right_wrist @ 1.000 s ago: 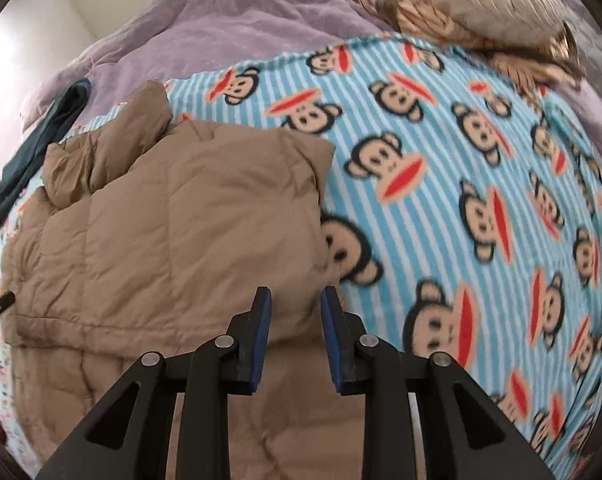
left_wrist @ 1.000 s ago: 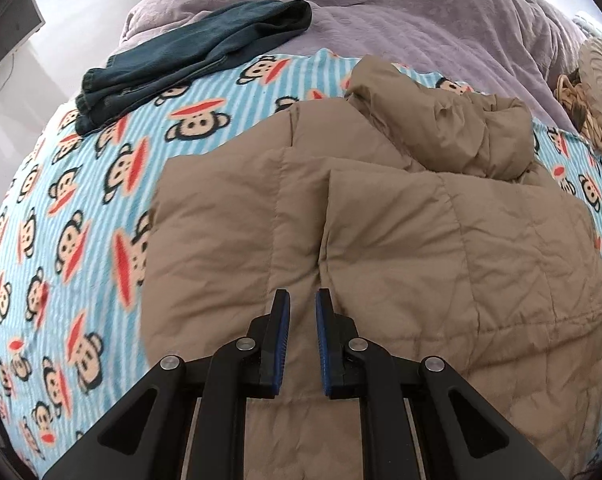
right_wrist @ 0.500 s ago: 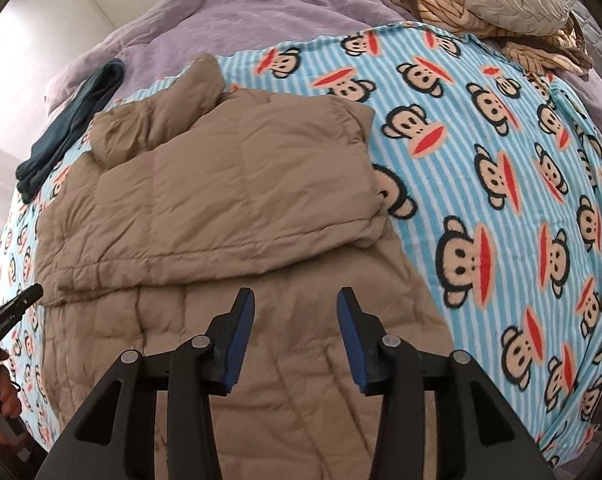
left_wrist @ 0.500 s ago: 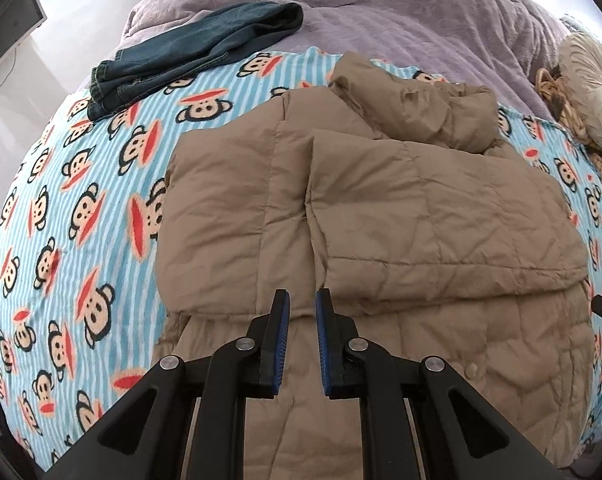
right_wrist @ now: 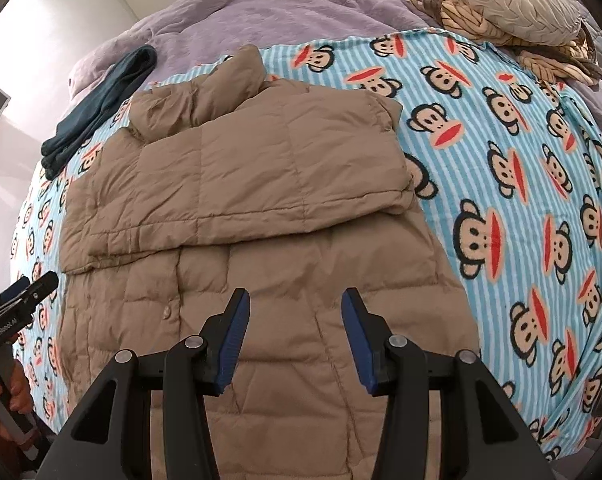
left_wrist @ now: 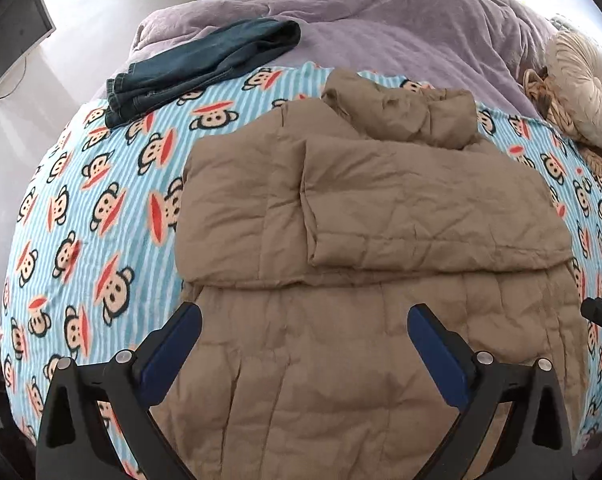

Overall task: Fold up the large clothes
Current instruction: 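Open both tools and lift them off the folded jacket, then lower both tools to the jacket hem and grasp it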

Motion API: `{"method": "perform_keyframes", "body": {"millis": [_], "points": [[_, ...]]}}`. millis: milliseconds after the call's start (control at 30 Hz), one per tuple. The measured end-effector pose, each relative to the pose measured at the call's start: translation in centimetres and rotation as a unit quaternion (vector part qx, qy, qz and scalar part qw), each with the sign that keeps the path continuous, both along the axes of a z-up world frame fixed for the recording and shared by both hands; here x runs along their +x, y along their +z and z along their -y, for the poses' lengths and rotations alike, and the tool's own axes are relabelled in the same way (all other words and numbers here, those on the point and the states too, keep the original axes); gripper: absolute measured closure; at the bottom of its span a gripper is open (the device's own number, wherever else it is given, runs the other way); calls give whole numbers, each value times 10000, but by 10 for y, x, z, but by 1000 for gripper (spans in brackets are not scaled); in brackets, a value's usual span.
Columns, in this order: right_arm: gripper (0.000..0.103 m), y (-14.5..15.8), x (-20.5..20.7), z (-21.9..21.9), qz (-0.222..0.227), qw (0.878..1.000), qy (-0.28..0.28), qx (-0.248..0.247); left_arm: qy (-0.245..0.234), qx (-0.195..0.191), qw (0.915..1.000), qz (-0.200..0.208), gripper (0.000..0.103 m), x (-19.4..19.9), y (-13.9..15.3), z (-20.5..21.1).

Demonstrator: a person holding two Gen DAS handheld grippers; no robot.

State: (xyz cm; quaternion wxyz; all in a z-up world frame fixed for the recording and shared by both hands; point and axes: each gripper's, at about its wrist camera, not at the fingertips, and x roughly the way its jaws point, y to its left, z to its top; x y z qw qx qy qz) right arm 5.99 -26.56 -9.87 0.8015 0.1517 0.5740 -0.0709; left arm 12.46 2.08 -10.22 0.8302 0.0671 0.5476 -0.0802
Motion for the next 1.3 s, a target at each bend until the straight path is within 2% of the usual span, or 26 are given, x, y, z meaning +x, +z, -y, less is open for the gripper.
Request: {"method": "perform_keyframes", "body": {"millis": [100,133,200,300,333,600,800,1033,1167,1300], "points": [[48,2,-6,-2,-19,10000,39,7,-22,50,10000,-11,0,-9,3,2],[37,4,-8,-3,-12,10000,49,1,-17,75,10000,-10,0,-12,5,2],[20,7,-13,-3,49,10000,18,-27,17,75,10000,-34,0,-17,7,2],[17,13,-21,-3,143,9999,-16,-50,87,53,9999,-78,0,-25,11,2],[1,15,-24,-2,169,9998,-43,-69,101,61,9999,-79,0,-27,12,2],[0,17,-43,-2,165,9998,63,52,179,361,9991,113,0,-57,31,9],[0,10,-57,4,-38,9985,288,458,472,439,9979,91,0,-87,36,9],[0,8,-75,17,-183,9971,421,602,638,391,9971,-109,0,-125,32,9],[0,13,-88,22,-172,9975,325,608,449,481,9977,-187,0,-140,25,5],[0,6,-108,15,-277,9974,54,660,283,305,9980,-484,0,-151,6,-12]]}}
